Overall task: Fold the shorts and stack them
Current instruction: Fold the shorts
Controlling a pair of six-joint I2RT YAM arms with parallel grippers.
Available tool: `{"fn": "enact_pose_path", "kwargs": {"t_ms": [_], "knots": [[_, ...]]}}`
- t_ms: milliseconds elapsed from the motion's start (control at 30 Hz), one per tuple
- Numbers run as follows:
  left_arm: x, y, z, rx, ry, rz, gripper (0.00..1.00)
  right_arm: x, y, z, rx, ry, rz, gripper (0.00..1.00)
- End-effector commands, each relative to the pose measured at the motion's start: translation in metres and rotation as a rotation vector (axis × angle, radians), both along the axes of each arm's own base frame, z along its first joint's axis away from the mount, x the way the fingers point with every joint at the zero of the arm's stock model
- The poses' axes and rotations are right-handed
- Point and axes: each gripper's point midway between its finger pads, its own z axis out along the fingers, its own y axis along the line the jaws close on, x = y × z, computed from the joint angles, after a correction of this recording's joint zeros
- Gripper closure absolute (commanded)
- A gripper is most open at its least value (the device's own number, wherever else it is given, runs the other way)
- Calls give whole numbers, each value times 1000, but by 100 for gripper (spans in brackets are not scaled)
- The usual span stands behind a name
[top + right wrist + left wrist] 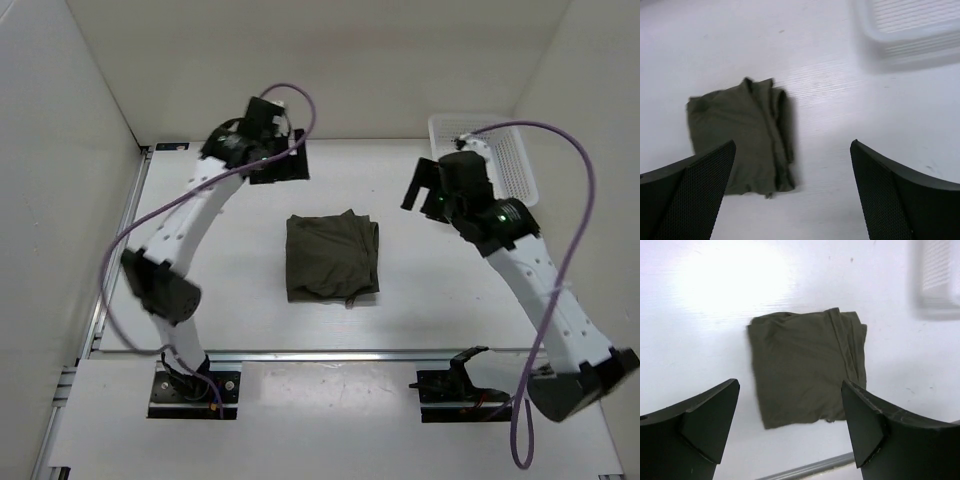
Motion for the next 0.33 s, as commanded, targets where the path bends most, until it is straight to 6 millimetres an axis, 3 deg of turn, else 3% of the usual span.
{"fn": "enact_pose_path", "kwargs": {"t_ms": [0, 33, 100, 133, 200, 233, 300], "knots": [[-45, 62, 78, -59, -170, 123, 5, -32, -72, -17, -180, 56, -209, 0], [-54, 76, 61, -18, -153, 170, 5, -42, -87, -16, -195, 38, -248, 0], [-71, 99, 65, -19, -192, 240, 5, -54, -102, -16, -212, 28, -291, 0], [-88, 120, 66, -19, -225, 305, 5, -63, -110, -12, -215, 10, -307, 0], [-106, 138, 64, -16, -246, 361, 1, -74, -121, -19, -248, 12, -336, 0], [-121, 146, 72, -30, -285, 373, 1, -78, -123, -18, -243, -5, -334, 2], [-131, 161, 60, -13, -284, 431, 0, -80, -124, -20, -243, -6, -333, 0]]}}
